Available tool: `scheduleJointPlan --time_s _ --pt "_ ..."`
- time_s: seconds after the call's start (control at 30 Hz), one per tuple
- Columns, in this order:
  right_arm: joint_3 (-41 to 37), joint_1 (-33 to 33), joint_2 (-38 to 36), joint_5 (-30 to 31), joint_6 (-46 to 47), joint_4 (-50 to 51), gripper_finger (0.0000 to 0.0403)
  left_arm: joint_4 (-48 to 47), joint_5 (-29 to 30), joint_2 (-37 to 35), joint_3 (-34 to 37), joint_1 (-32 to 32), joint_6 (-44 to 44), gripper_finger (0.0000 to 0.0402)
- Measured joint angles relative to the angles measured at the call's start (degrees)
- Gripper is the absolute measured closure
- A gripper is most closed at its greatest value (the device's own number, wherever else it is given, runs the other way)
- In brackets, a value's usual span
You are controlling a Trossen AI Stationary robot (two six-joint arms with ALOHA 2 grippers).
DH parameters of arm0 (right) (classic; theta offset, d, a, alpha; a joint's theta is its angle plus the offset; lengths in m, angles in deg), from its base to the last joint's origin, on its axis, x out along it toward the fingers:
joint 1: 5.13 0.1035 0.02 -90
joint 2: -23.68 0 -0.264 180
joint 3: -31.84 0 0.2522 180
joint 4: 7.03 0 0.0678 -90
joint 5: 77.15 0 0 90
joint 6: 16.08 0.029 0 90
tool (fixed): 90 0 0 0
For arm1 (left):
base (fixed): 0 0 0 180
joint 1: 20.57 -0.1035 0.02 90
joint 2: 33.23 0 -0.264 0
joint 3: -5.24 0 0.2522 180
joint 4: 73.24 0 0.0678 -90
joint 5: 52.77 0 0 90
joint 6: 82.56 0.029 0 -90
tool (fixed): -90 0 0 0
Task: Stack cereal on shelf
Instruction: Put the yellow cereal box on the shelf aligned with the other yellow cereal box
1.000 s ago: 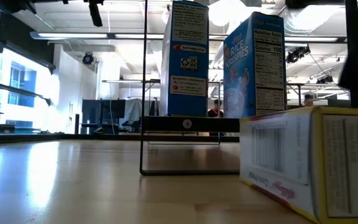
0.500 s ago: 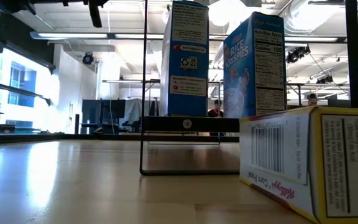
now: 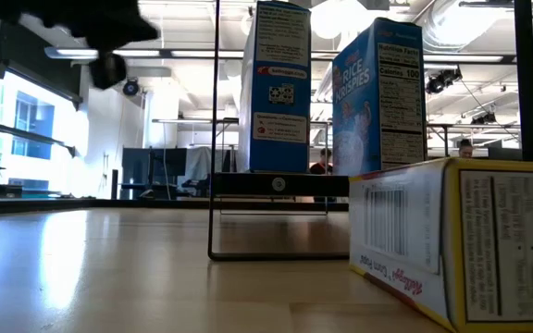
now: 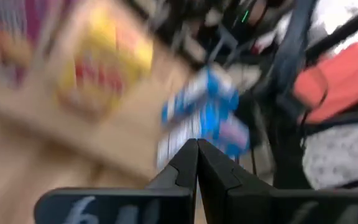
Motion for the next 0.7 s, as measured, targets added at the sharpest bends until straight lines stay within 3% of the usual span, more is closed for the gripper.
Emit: scheduleJointPlan --time_s 0.13,0.3,0.47,0.7 --pt "0.00 -1.77 0.07 1.28 -4.66 -2.77 0.0403 -5.54 6.05 0.19 0.02 10.27 -5.13 0.0402" --pt "0.02 -4.79 1.43 -0.03 -16.20 -11.07 0.0403 -4.40 13.27 0.25 3.26 20.23 -13.64 0.0402" --pt "0.02 -7.36 4.40 -3.10 -22.78 -16.98 0.0403 -3.19 18.49 0.42 7.05 27.06 -20.49 0.0402" --pt "0.66 -5.98 4.55 -2.93 -24.02 -17.83 0.0403 -5.58 24.52 0.62 7.83 32.41 -25.79 0.0402"
